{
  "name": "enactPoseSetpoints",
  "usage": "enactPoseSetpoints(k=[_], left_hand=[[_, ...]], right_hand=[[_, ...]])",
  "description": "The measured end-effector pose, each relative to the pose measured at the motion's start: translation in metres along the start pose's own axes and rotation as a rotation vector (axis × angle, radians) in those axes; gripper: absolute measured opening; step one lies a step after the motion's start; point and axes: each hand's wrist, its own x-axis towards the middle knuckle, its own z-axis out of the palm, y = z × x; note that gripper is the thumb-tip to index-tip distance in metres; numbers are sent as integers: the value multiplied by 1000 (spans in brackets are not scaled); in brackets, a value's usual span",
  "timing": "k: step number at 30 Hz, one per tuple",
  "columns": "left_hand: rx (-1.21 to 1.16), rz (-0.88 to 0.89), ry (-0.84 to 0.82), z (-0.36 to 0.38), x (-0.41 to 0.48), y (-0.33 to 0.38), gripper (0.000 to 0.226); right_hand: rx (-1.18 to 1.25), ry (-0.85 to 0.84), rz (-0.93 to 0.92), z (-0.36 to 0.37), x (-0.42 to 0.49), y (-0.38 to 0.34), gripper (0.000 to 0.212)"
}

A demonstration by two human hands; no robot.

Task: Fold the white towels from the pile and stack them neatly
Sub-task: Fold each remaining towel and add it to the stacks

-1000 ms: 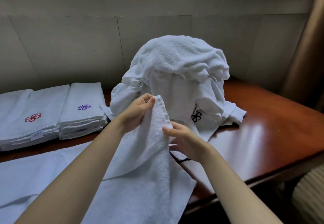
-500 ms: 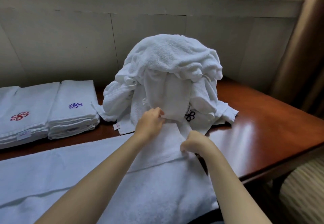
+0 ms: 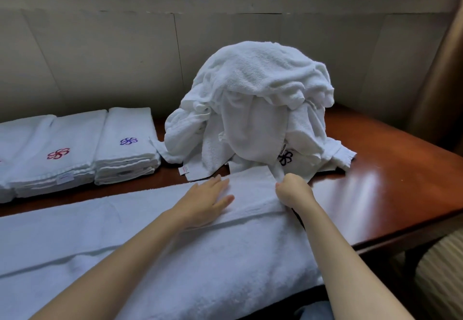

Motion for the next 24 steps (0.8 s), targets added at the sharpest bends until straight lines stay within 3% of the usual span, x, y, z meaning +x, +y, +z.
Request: enactPoseSetpoints(k=[4, 7, 11, 13, 15, 17, 18, 21, 24], left_hand=[[64, -129, 5, -13, -32, -35, 63], [115, -255, -90, -15, -66, -61, 68], [126, -316, -38, -8, -111, -75, 68], [125, -356, -25, -6, -128, -81, 67], [129, -410, -19, -6, -146, -93, 67], [118, -492, -1, -8, -168, -112, 67], [117, -547, 13, -11, -182, -124, 66], [139, -720, 29, -21, -222, -158, 66], [119, -728, -18, -31, -251, -169, 66]], right_hand=[[27, 63, 60, 0, 0, 0, 12], [-197, 180, 82, 1, -11, -13, 21], [-472, 434, -222, 22, -31, -55, 29], [-462, 386, -506, 44, -41, -81, 26], [-394, 149, -748, 73, -55, -100, 38], [-394, -104, -832, 97, -71, -109, 46], [-400, -146, -836, 103, -75, -109, 46], [-381, -96, -831, 101, -75, -104, 43], [-347, 44, -983, 94, -90, -106, 31]])
